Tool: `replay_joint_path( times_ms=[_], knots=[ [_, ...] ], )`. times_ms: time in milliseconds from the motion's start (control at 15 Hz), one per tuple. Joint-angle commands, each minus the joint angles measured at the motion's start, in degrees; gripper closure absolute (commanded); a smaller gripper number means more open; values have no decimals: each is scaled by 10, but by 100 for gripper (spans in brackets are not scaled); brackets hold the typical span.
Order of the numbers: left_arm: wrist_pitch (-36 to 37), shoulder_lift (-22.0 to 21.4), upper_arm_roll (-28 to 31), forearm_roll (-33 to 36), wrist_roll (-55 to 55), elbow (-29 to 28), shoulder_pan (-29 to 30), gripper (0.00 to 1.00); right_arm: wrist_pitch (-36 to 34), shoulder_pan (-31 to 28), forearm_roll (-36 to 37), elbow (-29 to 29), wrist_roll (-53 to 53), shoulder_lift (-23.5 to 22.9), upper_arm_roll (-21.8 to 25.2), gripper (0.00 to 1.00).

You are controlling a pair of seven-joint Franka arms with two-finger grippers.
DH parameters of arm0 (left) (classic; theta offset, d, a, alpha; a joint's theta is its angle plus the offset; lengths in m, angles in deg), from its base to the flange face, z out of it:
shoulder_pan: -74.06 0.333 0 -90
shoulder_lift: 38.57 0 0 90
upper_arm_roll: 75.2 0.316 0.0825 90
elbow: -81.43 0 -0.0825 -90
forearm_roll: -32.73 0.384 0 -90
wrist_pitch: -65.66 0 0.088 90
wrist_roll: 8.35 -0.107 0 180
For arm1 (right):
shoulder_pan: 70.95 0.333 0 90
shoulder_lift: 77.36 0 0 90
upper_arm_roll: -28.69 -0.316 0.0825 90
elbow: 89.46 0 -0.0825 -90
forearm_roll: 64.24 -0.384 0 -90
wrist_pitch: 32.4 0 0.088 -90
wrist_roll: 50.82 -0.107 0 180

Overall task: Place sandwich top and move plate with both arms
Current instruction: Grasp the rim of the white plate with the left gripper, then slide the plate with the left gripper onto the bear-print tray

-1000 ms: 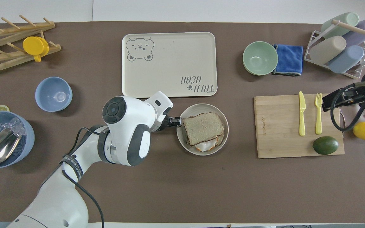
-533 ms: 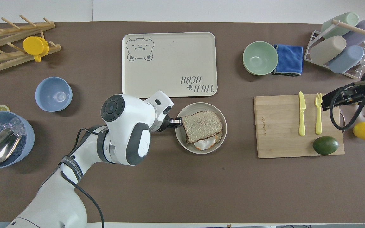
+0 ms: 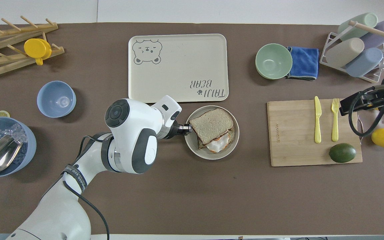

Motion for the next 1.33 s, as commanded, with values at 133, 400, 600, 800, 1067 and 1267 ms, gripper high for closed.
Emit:
replay_joint_path(
  times_ms=[133,400,600,800,1067,1267],
  knots=[
    [35,-33,5,-20,-7,-3,15,100,3,-10,-3,-1,5,12,-3,0],
    [48,-45,5,-32,-7,0,36,100,2,-6,-5,0,4,14,-4,0],
    [64,-36,7,-32,-3,38,60,100,1,-6,-5,2,5,16,-4,0],
    [87,-15,8,-36,1,88,96,100,1,-6,-4,2,4,16,-4,0],
    [139,69,17,-33,18,209,117,100,-3,-8,-6,1,6,15,-4,0],
    [144,115,40,-32,21,260,117,100,-12,-12,-9,0,6,16,-3,0]
  ],
)
